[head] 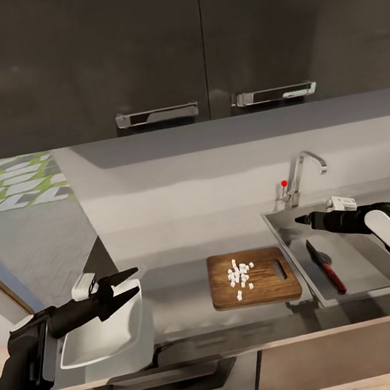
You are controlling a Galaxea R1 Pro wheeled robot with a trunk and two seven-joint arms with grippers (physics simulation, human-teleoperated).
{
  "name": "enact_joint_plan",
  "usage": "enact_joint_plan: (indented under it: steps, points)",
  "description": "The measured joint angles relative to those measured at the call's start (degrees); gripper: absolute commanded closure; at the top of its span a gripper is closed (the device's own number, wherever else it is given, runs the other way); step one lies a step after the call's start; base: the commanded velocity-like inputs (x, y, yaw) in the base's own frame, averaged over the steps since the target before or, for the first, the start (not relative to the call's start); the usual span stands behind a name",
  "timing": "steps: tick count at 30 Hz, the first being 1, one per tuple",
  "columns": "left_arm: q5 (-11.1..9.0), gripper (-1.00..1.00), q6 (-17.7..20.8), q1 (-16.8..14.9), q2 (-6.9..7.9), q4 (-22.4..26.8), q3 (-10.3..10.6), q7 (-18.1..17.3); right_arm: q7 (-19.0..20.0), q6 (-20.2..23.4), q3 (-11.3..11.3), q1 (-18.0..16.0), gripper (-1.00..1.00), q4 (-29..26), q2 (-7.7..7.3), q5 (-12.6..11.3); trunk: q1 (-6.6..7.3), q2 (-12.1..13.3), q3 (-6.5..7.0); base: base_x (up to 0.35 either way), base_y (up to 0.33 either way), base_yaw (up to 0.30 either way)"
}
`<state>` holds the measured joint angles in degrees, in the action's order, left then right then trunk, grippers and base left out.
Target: In the kitchen, take the Vidalia onion out of the sink, dice it on the chopping board with the paring knife, put the diced onion into the bowl on the countertop, then place both the paring knife and the chopping board into the sink.
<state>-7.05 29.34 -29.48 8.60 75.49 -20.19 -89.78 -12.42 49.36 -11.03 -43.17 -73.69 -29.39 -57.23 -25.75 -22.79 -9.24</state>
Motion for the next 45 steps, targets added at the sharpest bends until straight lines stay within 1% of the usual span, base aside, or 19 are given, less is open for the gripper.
enact_joint_plan:
  steps: [6,8,12,14,17,18,20,23,26,34,37,39,40,42,43,44,45]
  points:
    - [-0.02,-1.00,0.02,0.00,0.00,0.00,-0.01,0.00,-0.43,0.05,-0.02,0.00,-1.00,0.00,0.00,0.17,0.00,0.00,-0.56,0.000,0.000,0.000]
    - [-0.01,-1.00,0.02,0.00,0.00,0.00,-0.01,0.00,-1.91,0.07,-0.05,0.00,-1.00,0.00,0.00,0.27,0.00,0.00,-0.74,0.000,0.000,0.000]
    - [-0.01,-1.00,0.03,0.00,0.00,0.00,-0.02,0.00,-7.49,0.11,-0.16,0.00,-1.00,0.00,0.25,0.38,0.00,0.00,-1.12,0.000,0.000,0.000]
    - [0.00,-1.00,0.03,0.00,0.00,0.00,-0.02,0.00,-13.52,0.49,-0.21,0.00,-1.00,0.00,0.90,0.43,0.00,0.00,-1.31,0.000,0.000,0.000]
    - [0.00,-1.00,0.03,0.00,0.00,0.00,-0.02,0.00,-17.39,1.48,-0.23,0.00,-1.00,0.00,1.50,0.38,0.00,0.00,-1.59,0.000,0.000,0.000]
    - [0.00,-1.00,0.03,0.00,0.00,0.00,-0.01,0.00,-18.89,2.73,-0.23,0.01,-1.00,0.00,1.84,0.34,0.00,0.00,-1.68,0.000,0.000,0.000]
    - [0.00,-1.00,0.03,0.00,0.00,0.00,-0.02,0.00,-20.26,5.23,-0.24,-0.06,-1.00,-0.01,2.15,0.31,0.00,-0.01,-1.81,0.000,0.000,0.000]
    - [0.00,-1.00,0.03,0.00,0.00,0.00,-0.02,0.00,-21.20,7.96,-0.24,-0.22,-1.00,-0.01,2.33,0.31,0.00,-0.01,-1.90,0.000,0.000,0.000]
    - [0.00,-1.00,0.03,0.00,0.00,0.00,-0.02,0.00,-21.65,9.29,-0.25,-0.30,-1.00,-0.01,2.41,0.30,0.00,-0.01,-1.94,0.000,0.000,0.000]
    - [0.00,-1.00,0.03,0.00,0.00,0.00,-0.02,0.00,-21.98,10.07,-0.18,-0.34,-1.00,-0.01,2.61,0.19,0.00,-0.01,-1.97,0.000,0.000,0.000]
    - [0.00,-1.00,0.01,0.00,0.00,0.00,-0.01,0.00,-22.12,10.11,-0.18,-0.35,-1.00,-0.01,3.36,0.12,0.00,-0.01,-1.97,0.000,0.000,0.000]
    - [0.00,-1.00,0.00,0.00,0.00,0.00,-0.01,0.00,-22.68,10.13,-0.22,-0.35,-1.00,-0.01,4.23,0.12,0.00,-0.01,-1.97,0.000,0.000,0.000]
    - [0.00,-1.00,0.01,0.00,0.00,0.00,-0.01,0.00,-23.52,10.12,-0.23,-0.35,-1.00,-0.03,4.85,0.12,0.00,-0.01,-1.97,0.000,0.000,0.000]
    - [0.00,-1.00,0.02,0.00,0.00,0.00,-0.01,0.00,-24.84,10.12,-0.24,-0.35,-1.00,-0.05,5.53,0.17,0.00,-0.01,-1.97,0.000,0.000,0.000]
    - [0.00,-1.00,0.00,0.00,0.00,0.00,-0.01,0.00,-26.57,10.09,-0.24,-0.35,-1.00,-0.07,6.17,0.16,0.00,-0.01,-1.97,0.000,0.000,0.000]
    - [0.00,-1.00,0.01,0.00,0.00,0.00,-0.01,0.00,-27.63,10.07,-0.24,-0.35,-1.00,-0.09,6.46,0.19,0.00,-0.01,-1.97,0.000,0.000,0.000]
    - [0.00,-1.00,0.01,0.00,0.00,0.00,-0.01,0.00,-29.78,9.98,-0.24,-0.35,-1.00,-0.19,6.88,0.21,0.00,-0.01,-1.97,0.000,0.000,0.000]
